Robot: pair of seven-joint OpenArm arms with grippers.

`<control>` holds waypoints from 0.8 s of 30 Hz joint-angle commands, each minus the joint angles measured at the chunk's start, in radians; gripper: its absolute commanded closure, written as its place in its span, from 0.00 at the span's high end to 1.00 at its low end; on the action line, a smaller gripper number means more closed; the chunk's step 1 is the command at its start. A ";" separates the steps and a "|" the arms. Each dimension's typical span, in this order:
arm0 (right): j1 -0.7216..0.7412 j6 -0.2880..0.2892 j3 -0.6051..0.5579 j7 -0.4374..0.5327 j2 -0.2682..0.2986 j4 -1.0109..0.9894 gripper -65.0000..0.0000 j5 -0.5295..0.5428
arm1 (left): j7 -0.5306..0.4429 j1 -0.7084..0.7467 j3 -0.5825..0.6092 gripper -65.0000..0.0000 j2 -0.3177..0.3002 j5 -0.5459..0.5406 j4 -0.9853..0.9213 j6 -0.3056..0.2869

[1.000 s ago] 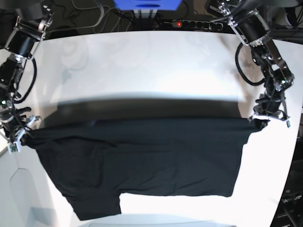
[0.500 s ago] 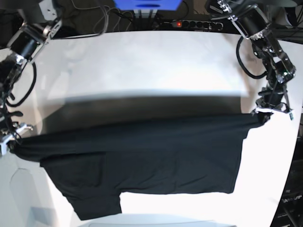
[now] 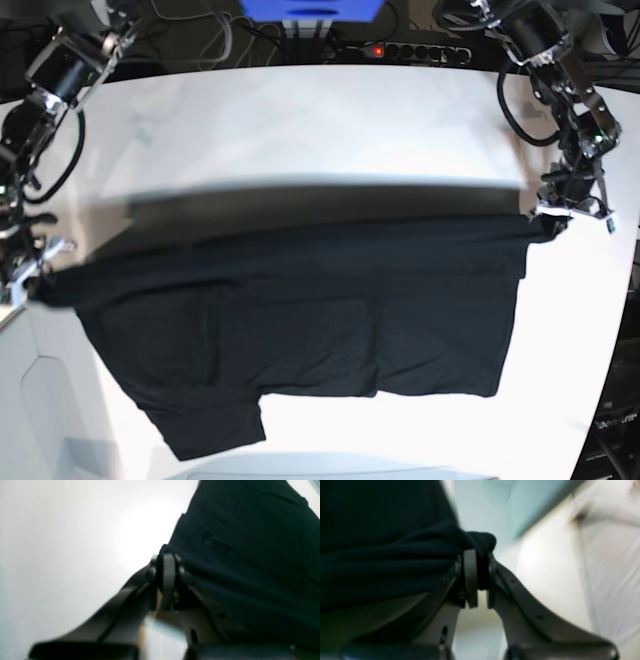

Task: Fold the T-shirt properly
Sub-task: 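Lift the shirt and drag it back toward the robot with both grippers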

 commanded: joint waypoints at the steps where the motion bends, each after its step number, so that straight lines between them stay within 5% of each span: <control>1: 0.004 -0.008 0.024 0.014 0.020 0.031 0.00 -0.020 | -0.037 -0.011 -0.014 0.00 -0.022 0.008 0.020 0.013; 5: -0.060 -0.006 0.055 0.014 -0.021 0.069 0.00 -0.020 | -0.037 0.006 -0.014 0.00 -0.022 0.008 0.014 0.013; 24: -0.304 -0.008 0.115 0.014 -0.029 0.069 0.00 -0.026 | -0.037 0.138 -0.008 0.00 0.006 0.010 0.022 0.013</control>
